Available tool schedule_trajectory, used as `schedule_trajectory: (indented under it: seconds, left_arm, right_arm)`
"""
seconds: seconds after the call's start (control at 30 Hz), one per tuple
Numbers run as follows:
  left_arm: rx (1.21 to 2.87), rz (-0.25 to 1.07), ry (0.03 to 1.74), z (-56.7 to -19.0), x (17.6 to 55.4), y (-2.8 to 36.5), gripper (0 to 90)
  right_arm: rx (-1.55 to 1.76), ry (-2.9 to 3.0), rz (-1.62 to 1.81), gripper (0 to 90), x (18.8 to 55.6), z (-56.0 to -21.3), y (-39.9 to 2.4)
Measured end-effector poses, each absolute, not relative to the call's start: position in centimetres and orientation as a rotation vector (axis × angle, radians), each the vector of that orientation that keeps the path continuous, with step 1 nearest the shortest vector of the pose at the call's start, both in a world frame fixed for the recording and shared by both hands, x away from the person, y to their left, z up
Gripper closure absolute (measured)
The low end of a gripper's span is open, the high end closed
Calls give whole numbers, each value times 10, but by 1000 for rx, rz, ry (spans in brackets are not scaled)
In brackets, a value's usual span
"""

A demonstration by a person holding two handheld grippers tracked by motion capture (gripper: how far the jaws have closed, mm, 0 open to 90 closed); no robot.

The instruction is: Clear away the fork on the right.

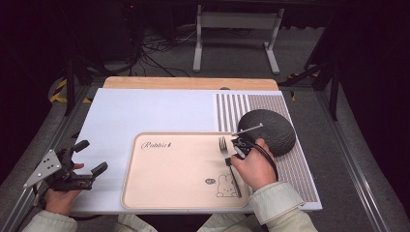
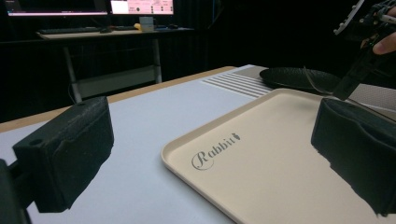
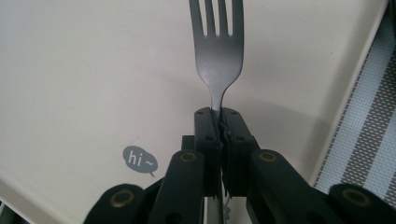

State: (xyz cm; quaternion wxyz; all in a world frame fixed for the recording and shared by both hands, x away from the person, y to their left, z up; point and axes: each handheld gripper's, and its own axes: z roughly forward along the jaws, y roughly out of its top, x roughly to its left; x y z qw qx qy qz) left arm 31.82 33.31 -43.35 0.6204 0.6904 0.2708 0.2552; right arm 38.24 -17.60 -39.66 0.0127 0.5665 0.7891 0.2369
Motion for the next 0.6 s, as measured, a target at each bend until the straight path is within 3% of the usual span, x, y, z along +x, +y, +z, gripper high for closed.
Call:
schedule_trajectory:
  seconds: [0.6]
  left_arm:
    - [1588, 587, 623, -433, 318, 333, 0]
  right_arm:
    - [1843, 2467, 717, 867, 393, -418, -179]
